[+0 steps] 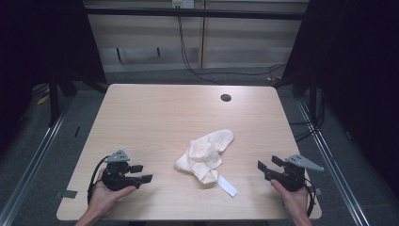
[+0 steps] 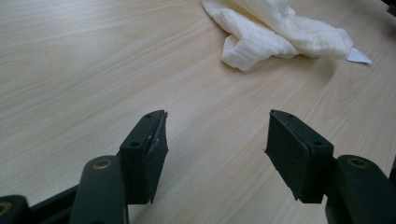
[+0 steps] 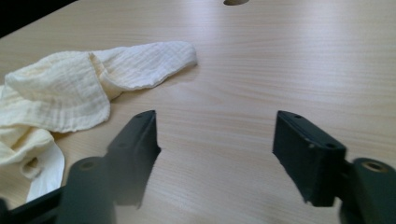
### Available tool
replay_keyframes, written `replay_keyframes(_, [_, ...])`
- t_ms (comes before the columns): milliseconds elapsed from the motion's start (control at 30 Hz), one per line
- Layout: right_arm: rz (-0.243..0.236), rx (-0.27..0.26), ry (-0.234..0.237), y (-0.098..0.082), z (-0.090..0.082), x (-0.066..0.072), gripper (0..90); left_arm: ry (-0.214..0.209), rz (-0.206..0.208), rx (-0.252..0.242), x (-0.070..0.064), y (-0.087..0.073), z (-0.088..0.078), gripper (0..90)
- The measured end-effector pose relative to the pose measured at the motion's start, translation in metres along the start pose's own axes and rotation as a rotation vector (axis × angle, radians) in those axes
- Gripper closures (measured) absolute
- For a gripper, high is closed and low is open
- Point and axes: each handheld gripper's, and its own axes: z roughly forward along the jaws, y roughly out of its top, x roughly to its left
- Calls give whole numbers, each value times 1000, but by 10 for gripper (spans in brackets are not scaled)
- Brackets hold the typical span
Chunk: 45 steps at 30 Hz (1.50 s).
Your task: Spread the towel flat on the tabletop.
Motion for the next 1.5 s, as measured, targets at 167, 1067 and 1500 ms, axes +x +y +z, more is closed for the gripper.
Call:
replay_keyframes(167, [-28,8,-2,1,2,2,258,7,16,7,-4,4,5,395])
replay_keyframes(1067, [-77,89,176,7,2,12,182,-154,174,-25,-49,96,101,628])
replay_keyframes(1500, [-139,146,209,2,4,20,213,-131,193,94,-40,77,142,540])
